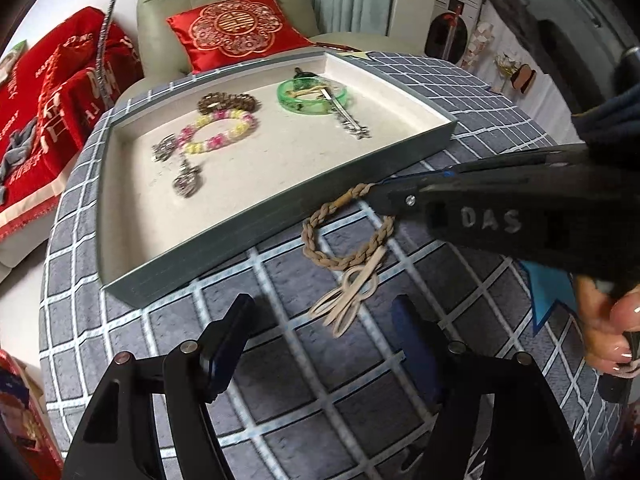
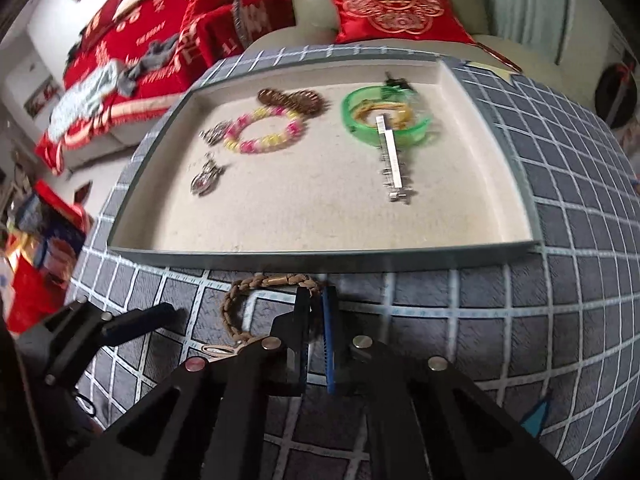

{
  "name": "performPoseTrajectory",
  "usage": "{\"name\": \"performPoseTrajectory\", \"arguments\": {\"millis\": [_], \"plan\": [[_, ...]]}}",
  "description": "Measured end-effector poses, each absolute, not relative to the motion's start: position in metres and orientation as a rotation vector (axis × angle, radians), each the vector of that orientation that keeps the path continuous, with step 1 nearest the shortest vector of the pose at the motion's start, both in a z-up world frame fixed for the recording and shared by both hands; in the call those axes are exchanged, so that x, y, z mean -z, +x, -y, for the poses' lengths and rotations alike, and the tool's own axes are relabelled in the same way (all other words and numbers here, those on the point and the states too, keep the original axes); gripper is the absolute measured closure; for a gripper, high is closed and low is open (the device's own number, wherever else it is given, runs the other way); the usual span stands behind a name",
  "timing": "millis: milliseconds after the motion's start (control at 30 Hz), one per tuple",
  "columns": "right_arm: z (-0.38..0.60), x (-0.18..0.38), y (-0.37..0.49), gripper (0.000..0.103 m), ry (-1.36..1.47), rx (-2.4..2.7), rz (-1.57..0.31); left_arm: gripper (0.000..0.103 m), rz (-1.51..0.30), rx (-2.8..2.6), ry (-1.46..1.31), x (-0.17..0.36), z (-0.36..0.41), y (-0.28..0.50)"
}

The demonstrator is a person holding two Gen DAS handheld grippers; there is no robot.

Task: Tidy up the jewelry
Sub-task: 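Grasp the beige hair clip with the left tool while the right tool grasps the brown braided bracelet, then carry the braided bracelet and hair clip into the tray and open both tools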

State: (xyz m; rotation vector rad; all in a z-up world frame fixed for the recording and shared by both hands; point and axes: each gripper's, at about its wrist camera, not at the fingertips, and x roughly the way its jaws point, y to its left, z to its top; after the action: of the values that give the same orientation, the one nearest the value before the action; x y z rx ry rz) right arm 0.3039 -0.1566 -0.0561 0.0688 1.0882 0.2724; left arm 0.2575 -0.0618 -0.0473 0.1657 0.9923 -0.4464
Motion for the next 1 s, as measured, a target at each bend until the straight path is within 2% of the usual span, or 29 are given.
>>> {"name": "performPoseTrajectory", "arguments": {"millis": [167,200,267,367,500,533,1000], "plan": [[0.181,0.048,0.299,0.096,0.093,-0.235,-1.069,0.019,-1.0,0.474,0.162,0.047,0.075,0.266],[0.185,0.047,0.299,0.096,0.103,-0.227,-1.068,0.027,-0.998,0.477,0.168,0.047,0.079,0.268],[0.196,0.048,0.298,0.096,0.134,-0.218,-1.071,0.037,-0.989,0.474,0.201,0.046,0.085,0.268],[0.203,0.048,0.295,0.096,0.146,-0.209,-1.07,0.068,-0.977,0.49,0.238,0.044,0.092,0.266],[0.205,0.048,0.292,0.096,0.16,-0.214,-1.069,0.076,-0.964,0.499,0.258,0.043,0.093,0.262],[0.204,0.048,0.292,0.096,0.161,-0.215,-1.068,0.081,-0.96,0.498,0.245,0.042,0.091,0.26],[0.206,0.026,0.278,0.096,0.19,-0.25,-1.017,0.081,-0.91,0.43,0.056,0.016,0.052,0.249]]}}
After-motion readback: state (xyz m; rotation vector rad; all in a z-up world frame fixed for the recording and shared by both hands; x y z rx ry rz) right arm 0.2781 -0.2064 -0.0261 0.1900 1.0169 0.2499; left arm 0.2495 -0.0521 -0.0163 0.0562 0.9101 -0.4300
